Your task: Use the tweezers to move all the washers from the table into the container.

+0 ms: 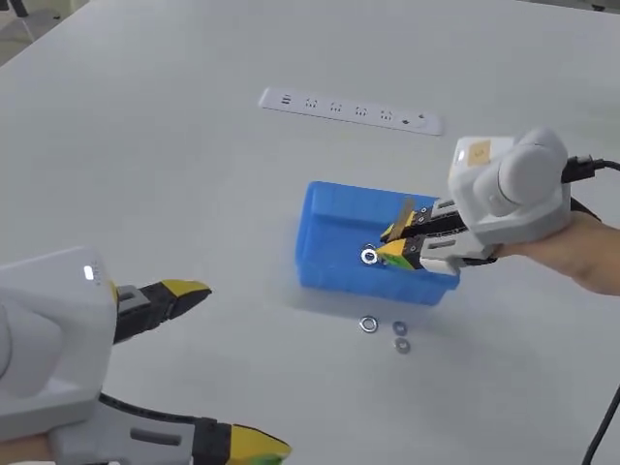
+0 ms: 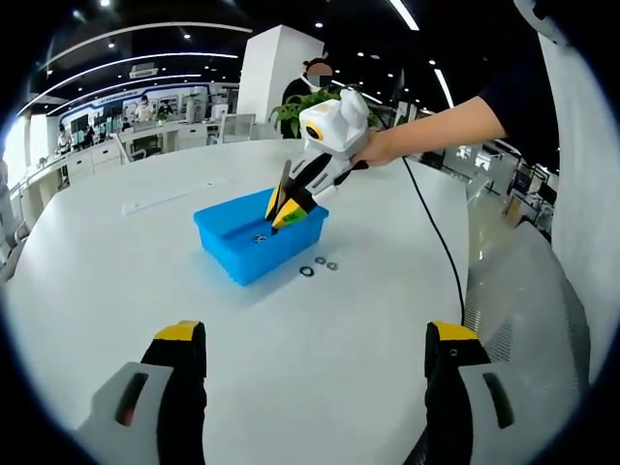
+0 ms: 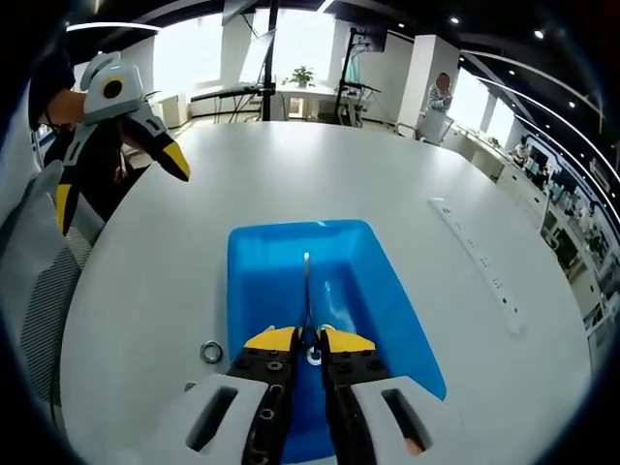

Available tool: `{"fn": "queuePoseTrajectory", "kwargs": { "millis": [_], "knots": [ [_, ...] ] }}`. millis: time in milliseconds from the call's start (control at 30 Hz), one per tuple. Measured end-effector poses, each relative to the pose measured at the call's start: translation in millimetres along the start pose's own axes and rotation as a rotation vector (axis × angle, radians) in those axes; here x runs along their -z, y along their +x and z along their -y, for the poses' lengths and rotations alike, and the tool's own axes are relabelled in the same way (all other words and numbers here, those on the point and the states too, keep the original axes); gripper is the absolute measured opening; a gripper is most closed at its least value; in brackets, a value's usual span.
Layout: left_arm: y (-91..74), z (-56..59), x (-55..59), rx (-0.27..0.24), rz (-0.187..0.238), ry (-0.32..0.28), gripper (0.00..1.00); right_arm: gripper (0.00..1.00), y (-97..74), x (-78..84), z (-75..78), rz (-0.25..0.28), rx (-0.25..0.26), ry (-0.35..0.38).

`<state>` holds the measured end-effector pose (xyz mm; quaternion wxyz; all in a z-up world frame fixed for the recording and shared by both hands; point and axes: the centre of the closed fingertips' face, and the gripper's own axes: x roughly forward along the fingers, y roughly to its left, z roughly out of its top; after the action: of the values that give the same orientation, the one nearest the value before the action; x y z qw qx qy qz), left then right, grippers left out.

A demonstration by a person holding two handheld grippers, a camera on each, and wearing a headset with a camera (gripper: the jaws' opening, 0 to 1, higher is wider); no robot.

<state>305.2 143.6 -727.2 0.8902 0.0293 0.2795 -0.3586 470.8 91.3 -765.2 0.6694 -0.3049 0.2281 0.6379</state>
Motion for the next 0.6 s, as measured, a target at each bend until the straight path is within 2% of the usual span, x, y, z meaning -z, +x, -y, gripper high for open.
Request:
{"fn": "queuePoseTrajectory", "kwargs": {
  "millis": [233, 433, 467, 533, 600],
  "knots": [
    [4.0, -4.3, -12.0, -0.003, 0.022, 0.012, 0.99, 0.10, -4.7, -7.2, 1.3, 0.011, 0.010, -0.007],
    [13.6, -20.6, -36.1, -0.002, 0.055, 0.063, 0.98, 0.10, -6.1, -8.7, -1.8, 0.008, 0.006, -0.019],
    [15.0, -22.2, -39.6, 0.004, 0.059, 0.074, 0.96, 0.10, -5.9, -8.4, -1.9, 0.005, 0.006, -0.022],
    [19.5, -27.6, -52.4, 0.012, 0.101, 0.089, 0.89, 0.10, -5.6, -8.8, -2.3, 0.007, 0.004, -0.019],
    [25.7, -31.8, -59.9, 0.032, 0.103, 0.091, 0.87, 0.10, -5.7, -9.6, -3.0, 0.008, 0.001, -0.021]
  ]
}}
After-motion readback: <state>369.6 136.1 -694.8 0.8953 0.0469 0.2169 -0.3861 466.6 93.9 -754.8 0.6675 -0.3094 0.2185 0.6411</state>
